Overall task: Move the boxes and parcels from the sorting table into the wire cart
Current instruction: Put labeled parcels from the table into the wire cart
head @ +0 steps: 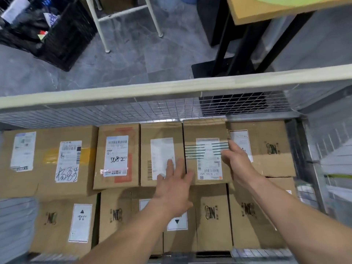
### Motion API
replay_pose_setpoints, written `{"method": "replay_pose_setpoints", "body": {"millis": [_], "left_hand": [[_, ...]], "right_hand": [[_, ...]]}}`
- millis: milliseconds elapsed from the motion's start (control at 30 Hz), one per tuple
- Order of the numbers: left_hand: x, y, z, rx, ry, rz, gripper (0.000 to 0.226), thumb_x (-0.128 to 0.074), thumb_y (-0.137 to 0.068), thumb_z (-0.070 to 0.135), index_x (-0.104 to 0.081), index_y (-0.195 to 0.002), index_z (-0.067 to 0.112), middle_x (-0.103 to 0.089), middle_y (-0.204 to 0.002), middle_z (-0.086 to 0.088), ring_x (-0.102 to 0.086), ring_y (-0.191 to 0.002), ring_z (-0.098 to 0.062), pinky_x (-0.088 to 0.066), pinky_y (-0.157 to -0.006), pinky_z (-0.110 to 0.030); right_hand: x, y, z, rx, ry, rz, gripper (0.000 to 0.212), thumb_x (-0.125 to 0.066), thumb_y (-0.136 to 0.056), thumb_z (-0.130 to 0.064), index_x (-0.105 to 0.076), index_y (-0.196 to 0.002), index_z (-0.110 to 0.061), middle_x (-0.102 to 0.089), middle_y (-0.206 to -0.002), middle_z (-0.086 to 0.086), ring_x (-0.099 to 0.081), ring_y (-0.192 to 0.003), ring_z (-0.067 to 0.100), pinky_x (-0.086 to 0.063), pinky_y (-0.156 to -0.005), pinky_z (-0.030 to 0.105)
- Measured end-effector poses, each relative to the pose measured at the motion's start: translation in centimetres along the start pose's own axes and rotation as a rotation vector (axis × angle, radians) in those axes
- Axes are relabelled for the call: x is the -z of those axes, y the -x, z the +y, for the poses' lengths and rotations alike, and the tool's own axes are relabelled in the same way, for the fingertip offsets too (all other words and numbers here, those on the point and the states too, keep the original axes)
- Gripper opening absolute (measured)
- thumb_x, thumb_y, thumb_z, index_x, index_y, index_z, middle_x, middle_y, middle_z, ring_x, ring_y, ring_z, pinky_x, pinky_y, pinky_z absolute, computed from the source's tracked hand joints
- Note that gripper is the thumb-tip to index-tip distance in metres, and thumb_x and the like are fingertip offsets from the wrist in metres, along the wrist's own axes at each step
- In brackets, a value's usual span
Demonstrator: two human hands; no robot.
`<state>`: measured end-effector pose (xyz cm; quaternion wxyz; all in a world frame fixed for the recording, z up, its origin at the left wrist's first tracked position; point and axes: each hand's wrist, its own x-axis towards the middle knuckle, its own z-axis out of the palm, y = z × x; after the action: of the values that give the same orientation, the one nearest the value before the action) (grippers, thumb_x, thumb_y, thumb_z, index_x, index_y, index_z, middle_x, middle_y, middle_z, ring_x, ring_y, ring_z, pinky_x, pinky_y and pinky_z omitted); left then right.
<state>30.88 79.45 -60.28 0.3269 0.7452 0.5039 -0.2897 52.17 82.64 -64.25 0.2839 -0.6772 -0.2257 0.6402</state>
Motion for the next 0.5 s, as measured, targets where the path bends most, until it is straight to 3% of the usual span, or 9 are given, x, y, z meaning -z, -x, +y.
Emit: {"method": "replay_pose_setpoints", "body": {"millis": [100,200,267,333,400,500], "left_hand": [[0.0,0.0,0.1,0.002,-0.029,-0.008,0.09,-0.069,-0.091,0.041,-0.011,-0.158,0.027,0.023,-0.165,-0.007,0.019,-0.151,-0.042,-0.019,-0.119,-0.06],[0.4,0.1,-0.1,0.0,-0.038,-0.034,0.088,-0.067,-0.092,0.038,-0.011,-0.158,0.026,0.023,-0.165,-0.006,0.019,-0.151,-0.042,-0.018,-0.119,-0.061],[0.9,0.2,-0.2,0.0,-0.042,-0.045,0.082,-0.065,-0.092,0.037,-0.016,-0.156,0.025,0.019,-0.166,-0.004,0.015,-0.152,-0.041,-0.019,-0.118,-0.061],[1.7,0.7,-0.3,0.004,-0.044,-0.029,0.075,-0.064,-0.093,0.038,-0.023,-0.154,0.022,0.01,-0.167,-0.003,0.009,-0.153,-0.038,-0.021,-0.117,-0.061],[3.0,1.7,-0.3,0.004,-0.035,-0.013,0.073,-0.062,-0.095,0.036,-0.023,-0.154,0.02,0.005,-0.168,-0.004,0.007,-0.154,-0.036,-0.02,-0.119,-0.06],[5.5,4.1,-0.2,-0.009,-0.047,0.029,0.069,-0.057,-0.097,0.037,-0.025,-0.154,0.017,-0.004,-0.168,-0.006,0.002,-0.155,-0.034,-0.023,-0.12,-0.056]], "right_hand": [[-0.5,-0.2,0.3,0.002,0.036,-0.009,0.049,-0.05,-0.094,0.001,-0.052,-0.141,-0.015,-0.073,-0.121,0.006,-0.069,-0.114,0.027,-0.056,-0.097,0.047],[-0.7,0.8,-1.0,-0.055,0.283,-0.113,0.07,-0.054,-0.097,0.0,-0.025,-0.158,-0.017,-0.064,-0.127,-0.004,-0.067,-0.101,0.011,-0.054,-0.08,0.022],[-0.7,1.4,-2.5,-0.109,0.442,-0.144,0.085,-0.057,-0.1,-0.007,-0.001,-0.163,-0.02,-0.049,-0.136,-0.007,-0.055,-0.105,0.012,-0.044,-0.09,0.022],[-0.4,1.4,-3.7,-0.132,0.609,-0.127,0.097,-0.062,-0.098,-0.021,0.011,-0.162,-0.021,-0.047,-0.147,0.0,-0.053,-0.112,0.019,-0.044,-0.098,0.032],[-0.8,2.3,-4.5,-0.101,0.759,-0.053,0.098,-0.064,-0.096,-0.029,0.007,-0.162,-0.019,-0.052,-0.146,0.005,-0.059,-0.106,0.026,-0.049,-0.089,0.036],[-1.8,4.6,-5.3,0.021,0.791,0.053,0.066,-0.063,-0.095,-0.023,-0.029,-0.15,-0.012,-0.06,-0.128,0.007,-0.063,-0.096,0.025,-0.052,-0.078,0.036]]}}
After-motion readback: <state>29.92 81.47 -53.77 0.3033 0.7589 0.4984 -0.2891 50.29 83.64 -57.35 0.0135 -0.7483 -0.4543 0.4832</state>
